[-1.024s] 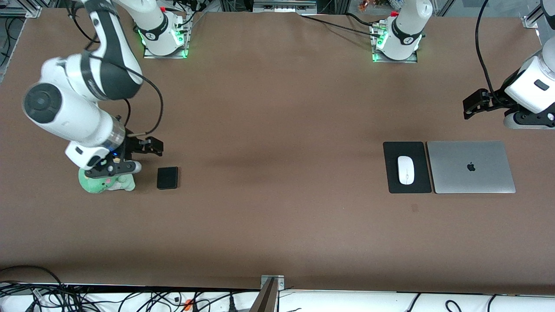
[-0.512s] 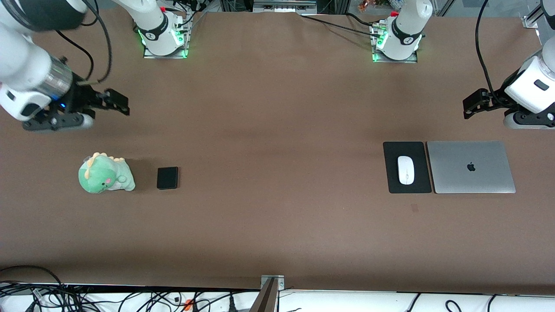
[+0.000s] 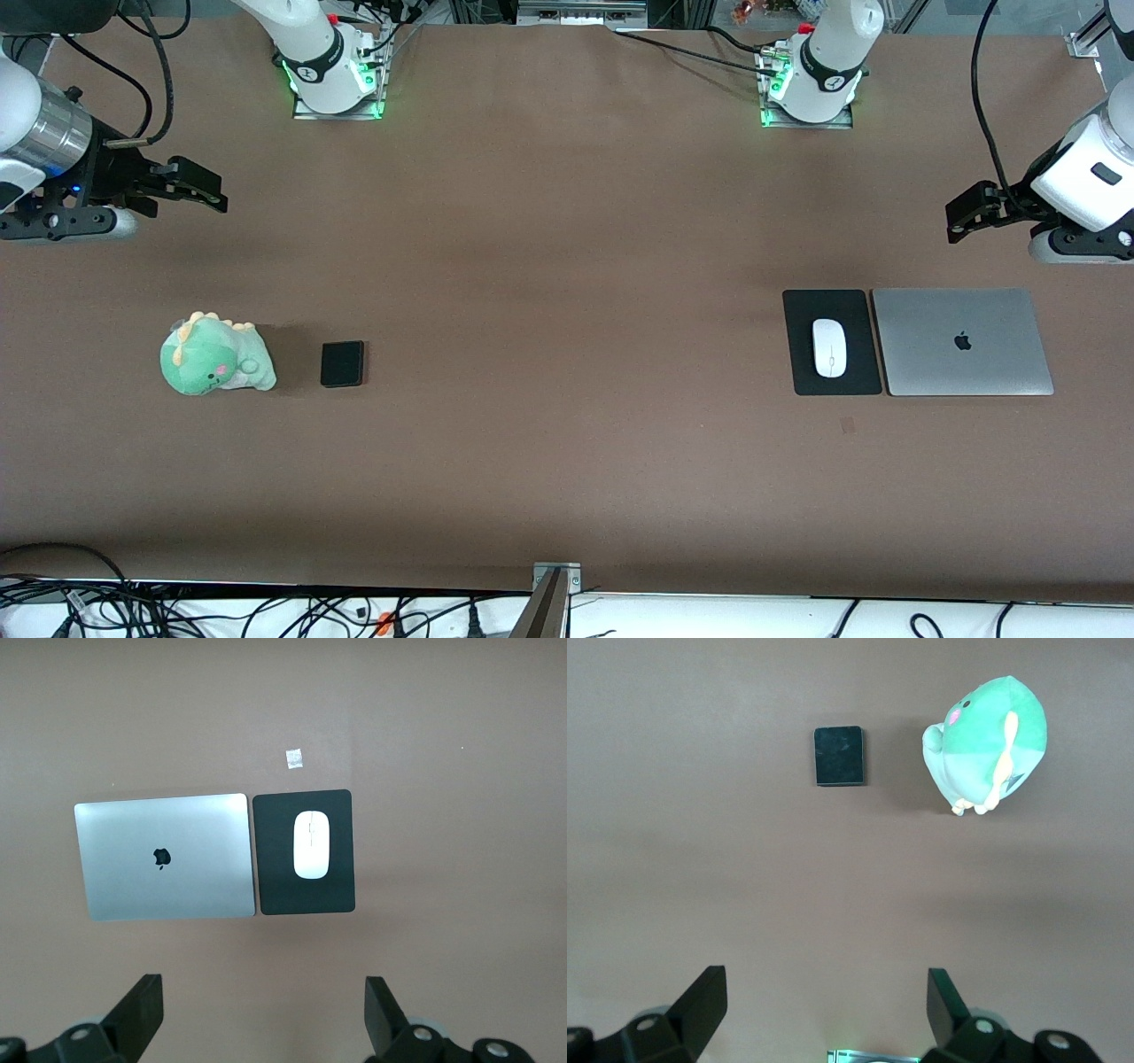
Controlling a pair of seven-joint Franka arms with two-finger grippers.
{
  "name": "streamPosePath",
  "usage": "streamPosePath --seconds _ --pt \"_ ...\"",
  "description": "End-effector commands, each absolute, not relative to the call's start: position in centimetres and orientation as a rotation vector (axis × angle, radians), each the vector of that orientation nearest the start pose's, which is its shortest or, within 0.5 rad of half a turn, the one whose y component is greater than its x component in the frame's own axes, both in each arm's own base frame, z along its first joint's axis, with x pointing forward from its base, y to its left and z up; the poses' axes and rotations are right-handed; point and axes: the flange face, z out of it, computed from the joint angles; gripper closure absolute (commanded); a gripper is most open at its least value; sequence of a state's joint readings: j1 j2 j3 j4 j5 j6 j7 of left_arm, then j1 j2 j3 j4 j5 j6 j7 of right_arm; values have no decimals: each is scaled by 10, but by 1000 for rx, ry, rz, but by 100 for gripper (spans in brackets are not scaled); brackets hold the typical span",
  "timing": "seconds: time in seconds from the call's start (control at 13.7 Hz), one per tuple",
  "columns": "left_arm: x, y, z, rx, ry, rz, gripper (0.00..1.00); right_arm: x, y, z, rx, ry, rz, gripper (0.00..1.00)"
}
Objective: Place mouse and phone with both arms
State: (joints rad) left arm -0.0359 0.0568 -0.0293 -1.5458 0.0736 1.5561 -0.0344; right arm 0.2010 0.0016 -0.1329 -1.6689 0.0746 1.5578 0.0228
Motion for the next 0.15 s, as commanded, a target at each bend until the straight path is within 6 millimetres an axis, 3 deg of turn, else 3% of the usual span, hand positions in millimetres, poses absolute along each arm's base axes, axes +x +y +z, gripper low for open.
streamPosePath --seconds 0.0,0.07 --pt "564 -30 611 -3062 121 65 0 550 42 586 -3081 -85 152 0" --pt "564 -30 611 -3062 122 65 0 551 39 587 -3080 -78 149 0"
